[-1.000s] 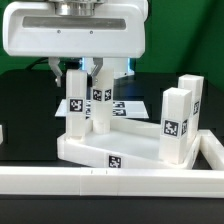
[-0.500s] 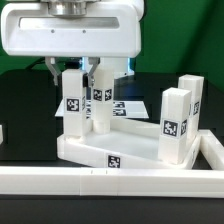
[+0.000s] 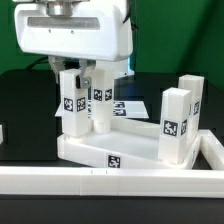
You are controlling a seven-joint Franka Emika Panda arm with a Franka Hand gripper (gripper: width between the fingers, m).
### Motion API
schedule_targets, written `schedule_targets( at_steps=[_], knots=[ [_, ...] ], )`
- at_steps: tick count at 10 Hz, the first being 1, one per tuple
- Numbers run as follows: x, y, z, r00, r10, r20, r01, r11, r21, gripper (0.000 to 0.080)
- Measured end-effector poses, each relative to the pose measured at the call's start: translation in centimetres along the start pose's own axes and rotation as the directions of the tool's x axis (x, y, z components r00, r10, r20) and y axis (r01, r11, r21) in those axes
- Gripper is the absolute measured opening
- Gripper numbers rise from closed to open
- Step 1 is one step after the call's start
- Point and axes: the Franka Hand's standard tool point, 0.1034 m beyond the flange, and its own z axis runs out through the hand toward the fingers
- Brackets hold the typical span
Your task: Assemble desk
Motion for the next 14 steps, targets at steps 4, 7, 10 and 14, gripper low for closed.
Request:
schedule_targets(
  at_steps=[4, 7, 10, 14],
  knots=[
    [0.19, 0.22, 0.12, 0.931, 0.364, 0.011, -0.364, 0.931, 0.007, 0.029],
    [0.18, 0.16, 0.16, 0.889, 0.457, 0.012, -0.457, 0.889, 0.007, 0.0318],
    [0.13, 0.19, 0.25, 0.922, 0.386, 0.01, -0.386, 0.922, 0.004, 0.0607],
    [-0.26, -0.32, 0.33, 0.999, 0.038, 0.008, -0.038, 0.999, 0.004, 0.0647]
  ],
)
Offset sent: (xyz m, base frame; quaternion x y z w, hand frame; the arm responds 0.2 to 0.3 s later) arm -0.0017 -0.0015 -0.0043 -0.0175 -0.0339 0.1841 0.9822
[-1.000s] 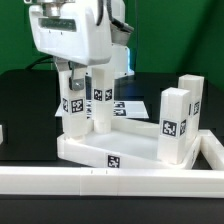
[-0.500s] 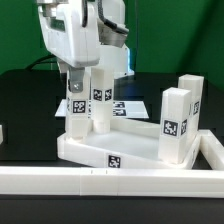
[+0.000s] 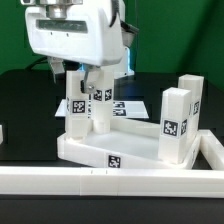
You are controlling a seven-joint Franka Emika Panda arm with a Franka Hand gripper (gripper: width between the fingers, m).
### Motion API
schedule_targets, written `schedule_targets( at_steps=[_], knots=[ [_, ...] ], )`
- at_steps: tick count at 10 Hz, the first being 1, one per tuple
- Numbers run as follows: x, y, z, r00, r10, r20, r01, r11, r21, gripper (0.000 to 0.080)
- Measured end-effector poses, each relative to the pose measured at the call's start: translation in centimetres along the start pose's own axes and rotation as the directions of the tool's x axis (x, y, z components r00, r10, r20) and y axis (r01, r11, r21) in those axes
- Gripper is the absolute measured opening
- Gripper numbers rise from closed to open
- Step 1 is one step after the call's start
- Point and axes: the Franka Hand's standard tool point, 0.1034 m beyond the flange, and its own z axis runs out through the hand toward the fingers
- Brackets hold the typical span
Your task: Assemble desk
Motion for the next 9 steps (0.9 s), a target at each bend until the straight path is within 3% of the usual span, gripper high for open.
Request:
schedule_targets(
  at_steps=[3, 9],
  knots=[
    [-0.51, -0.47, 0.2, 0.96, -0.28, 0.002, 0.28, 0.96, -0.017, 0.0648],
    [-0.41, -0.18, 0.24, 0.718, -0.696, 0.022, 0.696, 0.717, -0.045, 0.0648]
  ],
)
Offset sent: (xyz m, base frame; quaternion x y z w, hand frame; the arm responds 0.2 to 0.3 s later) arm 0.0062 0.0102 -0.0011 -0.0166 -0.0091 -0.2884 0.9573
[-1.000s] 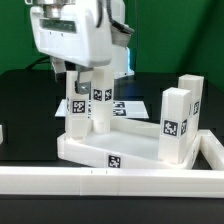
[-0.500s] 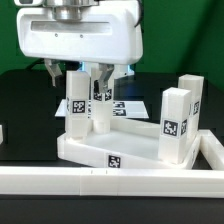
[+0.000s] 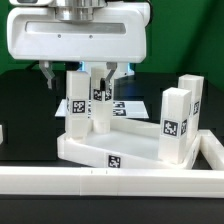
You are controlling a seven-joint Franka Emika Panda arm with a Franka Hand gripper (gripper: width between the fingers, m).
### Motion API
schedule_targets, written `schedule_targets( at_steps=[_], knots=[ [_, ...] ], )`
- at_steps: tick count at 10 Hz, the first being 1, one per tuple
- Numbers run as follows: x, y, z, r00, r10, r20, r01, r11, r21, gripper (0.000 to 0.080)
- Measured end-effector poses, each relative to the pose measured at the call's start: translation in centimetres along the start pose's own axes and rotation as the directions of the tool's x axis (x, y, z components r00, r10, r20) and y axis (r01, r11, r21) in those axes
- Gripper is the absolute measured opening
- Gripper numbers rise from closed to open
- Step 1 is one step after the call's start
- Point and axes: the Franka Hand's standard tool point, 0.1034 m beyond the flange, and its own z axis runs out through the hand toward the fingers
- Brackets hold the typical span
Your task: Assemble desk
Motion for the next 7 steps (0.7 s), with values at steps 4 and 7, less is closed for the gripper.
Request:
schedule_targets(
  at_steps=[4, 7],
  knots=[
    [-0.02, 0.27, 0.0, 0.969, -0.248, 0.001, 0.248, 0.969, -0.002, 0.0648],
    [-0.03, 0.35, 0.0, 0.967, -0.254, 0.0, 0.254, 0.967, -0.001, 0.0391]
  ],
)
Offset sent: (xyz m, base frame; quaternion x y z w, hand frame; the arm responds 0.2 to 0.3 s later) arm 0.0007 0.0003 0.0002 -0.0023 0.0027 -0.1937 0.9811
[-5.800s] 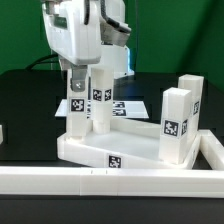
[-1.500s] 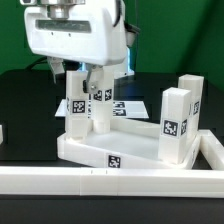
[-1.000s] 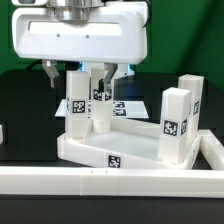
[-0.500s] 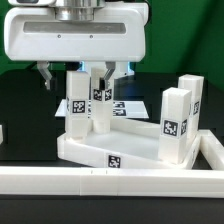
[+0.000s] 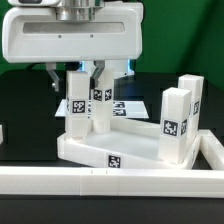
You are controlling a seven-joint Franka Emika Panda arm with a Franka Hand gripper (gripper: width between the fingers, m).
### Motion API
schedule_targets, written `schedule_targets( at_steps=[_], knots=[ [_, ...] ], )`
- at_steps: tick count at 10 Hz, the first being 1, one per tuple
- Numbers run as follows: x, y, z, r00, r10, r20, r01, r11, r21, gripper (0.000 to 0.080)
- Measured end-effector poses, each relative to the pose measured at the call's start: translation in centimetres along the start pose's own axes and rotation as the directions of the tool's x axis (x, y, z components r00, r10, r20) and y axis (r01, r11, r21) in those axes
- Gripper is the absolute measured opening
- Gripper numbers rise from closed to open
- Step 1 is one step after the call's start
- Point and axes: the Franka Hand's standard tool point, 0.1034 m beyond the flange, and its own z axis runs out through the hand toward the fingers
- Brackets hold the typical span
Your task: Assemble desk
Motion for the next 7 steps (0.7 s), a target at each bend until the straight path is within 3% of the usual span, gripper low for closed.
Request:
schedule_targets(
  at_steps=[1, 5, 7],
  knots=[
    [0.0, 0.01, 0.0, 1.0, 0.0, 0.0, 0.0, 1.0, 0.0, 0.0288],
    [0.0, 0.0, 0.0, 0.999, 0.042, 0.0, -0.042, 0.999, 0.001, 0.0288],
    [-0.04, 0.04, 0.01, 0.959, 0.283, -0.001, -0.283, 0.959, 0.006, 0.0288]
  ],
)
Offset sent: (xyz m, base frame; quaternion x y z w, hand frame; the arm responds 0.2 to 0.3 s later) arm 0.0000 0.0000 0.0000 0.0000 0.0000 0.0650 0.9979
